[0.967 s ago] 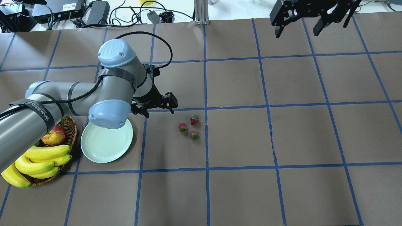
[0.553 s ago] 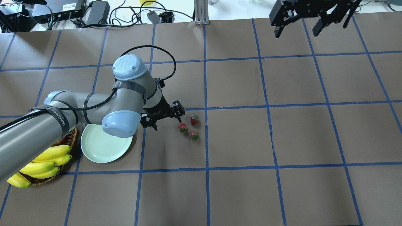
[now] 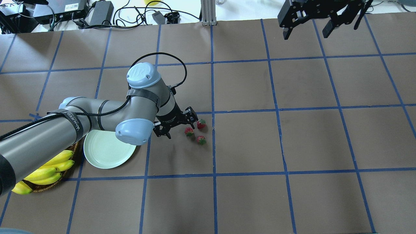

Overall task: Collect all strawberries into plate
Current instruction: 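Reach the left gripper to the strawberry cluster and grasp one strawberry, then carry the strawberry over the green plate and open the left gripper, then return the left gripper to the cluster and grasp another strawberry, then carry the strawberry to the green plate and release it, then move the left gripper to the last strawberry and grasp it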

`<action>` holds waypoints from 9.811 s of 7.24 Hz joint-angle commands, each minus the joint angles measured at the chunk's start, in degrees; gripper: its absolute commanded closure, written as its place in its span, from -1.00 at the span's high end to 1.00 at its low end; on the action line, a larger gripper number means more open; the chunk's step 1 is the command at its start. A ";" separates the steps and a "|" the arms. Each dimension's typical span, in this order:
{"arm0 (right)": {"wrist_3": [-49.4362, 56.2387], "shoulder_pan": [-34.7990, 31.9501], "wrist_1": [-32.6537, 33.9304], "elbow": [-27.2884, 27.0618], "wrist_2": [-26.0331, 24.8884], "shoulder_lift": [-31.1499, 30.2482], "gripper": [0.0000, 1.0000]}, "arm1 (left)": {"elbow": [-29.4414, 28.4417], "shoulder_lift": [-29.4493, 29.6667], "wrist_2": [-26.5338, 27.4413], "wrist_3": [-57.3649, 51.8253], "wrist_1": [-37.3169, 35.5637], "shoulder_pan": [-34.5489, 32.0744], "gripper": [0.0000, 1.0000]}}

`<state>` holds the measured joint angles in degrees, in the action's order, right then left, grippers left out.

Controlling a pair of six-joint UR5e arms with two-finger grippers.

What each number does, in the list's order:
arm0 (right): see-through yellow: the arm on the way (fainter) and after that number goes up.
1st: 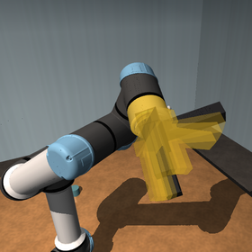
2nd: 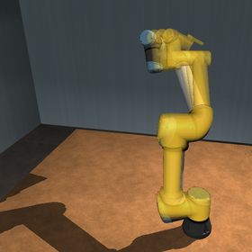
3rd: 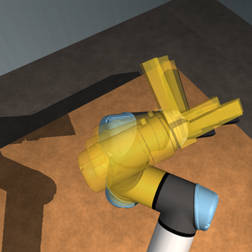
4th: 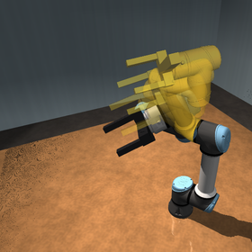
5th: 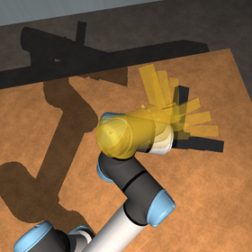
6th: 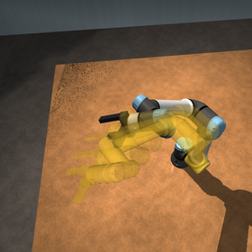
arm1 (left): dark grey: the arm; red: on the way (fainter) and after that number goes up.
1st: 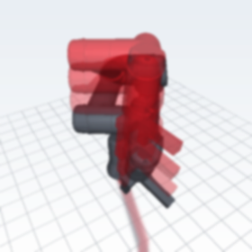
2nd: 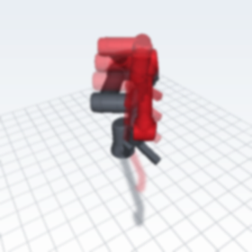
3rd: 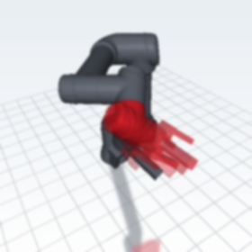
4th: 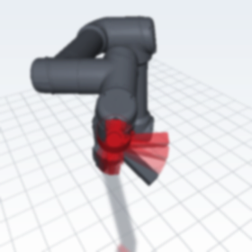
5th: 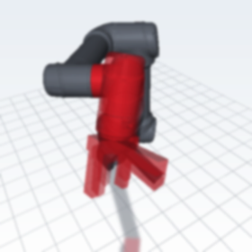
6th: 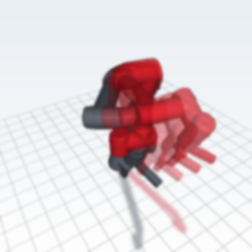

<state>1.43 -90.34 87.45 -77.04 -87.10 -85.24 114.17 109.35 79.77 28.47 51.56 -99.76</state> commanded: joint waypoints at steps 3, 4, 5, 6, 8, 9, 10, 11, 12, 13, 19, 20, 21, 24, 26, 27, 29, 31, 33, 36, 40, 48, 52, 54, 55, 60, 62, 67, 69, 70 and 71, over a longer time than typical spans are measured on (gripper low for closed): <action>0.24 -0.10 0.00 -0.30 0.00 -0.01 1.00 | 0.00 2.36 -2.34 0.10 -1.72 0.00 0.79; 0.24 -0.10 0.00 -0.30 0.09 -0.01 1.00 | 0.00 2.71 -2.43 0.10 -1.72 -0.09 0.45; 0.24 -0.01 0.00 -0.30 0.00 -0.01 1.00 | 0.00 2.89 -2.51 0.01 -1.72 -0.09 -0.23; 0.24 -0.10 0.00 -0.39 0.00 -0.01 1.00 | 0.00 2.98 -2.43 -0.08 -1.72 0.00 -0.86; 0.24 -0.10 0.00 -0.30 0.00 0.08 1.00 | -0.35 2.80 -2.16 0.09 -1.72 0.00 -1.00; 0.24 -0.10 0.00 -0.39 0.00 0.08 1.00 | -1.13 1.76 -2.08 -0.34 -1.81 0.09 -1.00; 0.24 -0.01 0.00 -0.30 0.09 -0.01 1.00 | -3.49 0.09 -1.20 -0.60 -0.77 0.70 -1.00; 0.24 -0.01 0.00 -0.30 0.00 -0.01 1.00 | -6.47 -0.71 0.11 -0.78 1.51 2.10 -1.00; 0.24 -0.10 0.00 -0.39 0.00 -0.01 1.00 | -9.54 -1.50 3.34 -1.39 5.53 4.55 -1.00; 0.16 -0.10 0.00 -0.39 0.00 0.08 1.00 | -12.01 -2.72 5.64 -8.88 11.05 7.96 -1.00; 0.24 -0.19 0.00 -0.39 0.00 -0.01 1.00 | -1.94 -5.90 12.16 -33.57 17.44 24.26 -1.00; 0.24 -0.19 0.00 -0.39 0.00 -0.01 1.00 | -1.84 -4.77 12.25 -33.91 17.35 24.43 -1.00; 0.24 -0.19 0.00 -0.39 0.00 0.08 1.00 | -1.84 -4.15 15.56 -33.92 17.35 24.43 -1.00; 0.24 -0.19 0.00 -0.48 0.00 0.16 1.00 | -1.22 -3.35 14.91 -33.48 17.09 24.43 1.00; 0.24 -0.19 0.00 -0.48 0.00 0.08 1.00 | -2.97 -3.70 8.36 -32.26 14.98 24.35 1.00; 0.24 -0.27 0.00 -0.48 0.00 0.08 1.00 | -5.25 -4.31 5.69 -32.25 15.06 23.82 1.00; 0.24 -0.27 0.00 -0.48 0.00 -0.01 1.00 | -7.81 -4.85 1.65 -30.94 14.98 18.14 1.00; 0.24 -0.36 0.00 -0.48 0.00 -0.01 1.00 | -8.26 -3.88 1.27 -28.30 7.30 10.93 1.00; 0.24 -0.54 0.00 -0.48 0.00 -0.01 1.00 | -8.08 -2.66 -2.14 -19.83 4.71 4.07 1.00; 0.07 -0.54 0.09 -0.48 0.00 0.16 1.00 | -7.12 1.55 -4.45 -19.32 -3.54 -3.32 0.99; 0.24 -0.71 0.00 -0.39 0.09 -0.10 1.00 | -3.87 5.87 -4.27 -19.68 -9.63 -3.95 0.95; 0.33 -0.98 -0.09 -0.74 0.09 -0.10 1.00 | -7.19 3.69 -2.79 -19.42 -4.58 -1.77 -1.00; 0.33 -0.98 0.00 -0.92 0.09 -0.10 1.00 | -8.79 -2.37 7.55 -29.38 11.08 16.83 -1.00; 0.33 -0.98 -0.09 -0.92 0.09 -0.10 1.00 | -7.21 -3.78 11.46 -38.90 18.46 24.49 -1.00; 0.33 -0.98 -0.09 -0.92 0.09 -0.10 1.00 | -4.33 -3.88 11.37 -39.97 18.49 26.61 -1.00; 0.33 -0.98 -0.09 -1.01 0.09 -0.10 1.00 | -4.38 -3.88 11.20 -39.28 17.70 26.99 1.00; 0.33 -0.98 -0.09 -1.01 0.17 -0.10 1.00 | -6.41 -5.01 6.75 -38.58 17.70 24.28 1.00; 0.33 -0.98 -0.09 -1.01 1.23 -0.10 1.00 | -7.55 -4.59 1.35 -3.52 14.90 3.03 1.00; 0.33 -0.98 -0.09 -1.01 1.23 -0.10 1.00 | -6.94 -3.27 -4.87 0.69 11.46 -0.16 1.00; 0.33 -0.98 -0.09 -1.09 1.23 -0.10 1.00 | -6.59 -2.05 -4.71 4.28 9.37 -2.61 1.00; 0.33 -0.89 0.00 -1.01 1.23 -0.01 1.00 | -5.80 -0.47 -4.71 7.53 7.00 -4.20 1.00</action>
<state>1.76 -91.31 87.38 -78.09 -85.87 -85.31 107.59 107.18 75.44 31.86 61.19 -101.67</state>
